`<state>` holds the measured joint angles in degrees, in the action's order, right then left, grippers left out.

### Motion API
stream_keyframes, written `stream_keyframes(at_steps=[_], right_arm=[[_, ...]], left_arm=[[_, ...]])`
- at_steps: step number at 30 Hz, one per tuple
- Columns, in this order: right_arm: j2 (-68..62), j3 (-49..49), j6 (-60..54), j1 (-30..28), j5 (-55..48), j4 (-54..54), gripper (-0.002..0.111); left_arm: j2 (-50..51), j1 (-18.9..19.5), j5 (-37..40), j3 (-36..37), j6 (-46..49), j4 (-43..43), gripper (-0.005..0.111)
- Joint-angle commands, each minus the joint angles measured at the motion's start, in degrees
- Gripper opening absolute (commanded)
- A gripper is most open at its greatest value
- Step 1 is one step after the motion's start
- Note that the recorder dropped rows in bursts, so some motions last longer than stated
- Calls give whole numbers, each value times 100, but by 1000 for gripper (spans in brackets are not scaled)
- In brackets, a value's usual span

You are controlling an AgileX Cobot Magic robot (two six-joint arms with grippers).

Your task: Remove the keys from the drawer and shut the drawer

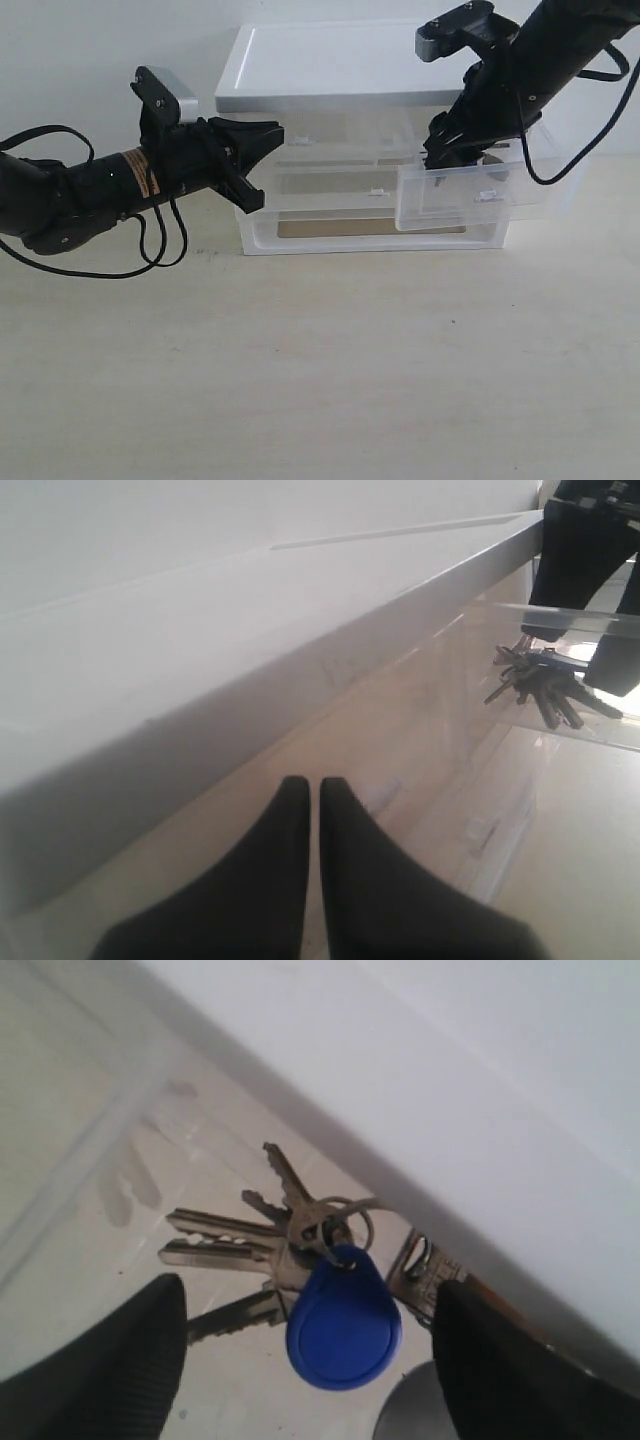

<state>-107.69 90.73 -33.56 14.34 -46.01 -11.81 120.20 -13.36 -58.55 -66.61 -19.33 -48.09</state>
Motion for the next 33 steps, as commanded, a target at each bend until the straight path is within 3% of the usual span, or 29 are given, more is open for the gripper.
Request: stream_keyframes(at_steps=[1, 12, 20, 33], right_arm=[[85, 135, -597, 70, 1680, 130, 67], [510, 135, -502, 115, 1386, 119, 67], [97, 135, -283, 85, 1512, 275, 67], [-43, 135, 544, 85, 1897, 1404, 67]], left_arm=[[23, 12, 160, -42, -12, 247, 4], [23, 12, 160, -42, 1, 247, 4], [23, 12, 160, -42, -23, 247, 4], [23, 12, 160, -42, -20, 247, 4]])
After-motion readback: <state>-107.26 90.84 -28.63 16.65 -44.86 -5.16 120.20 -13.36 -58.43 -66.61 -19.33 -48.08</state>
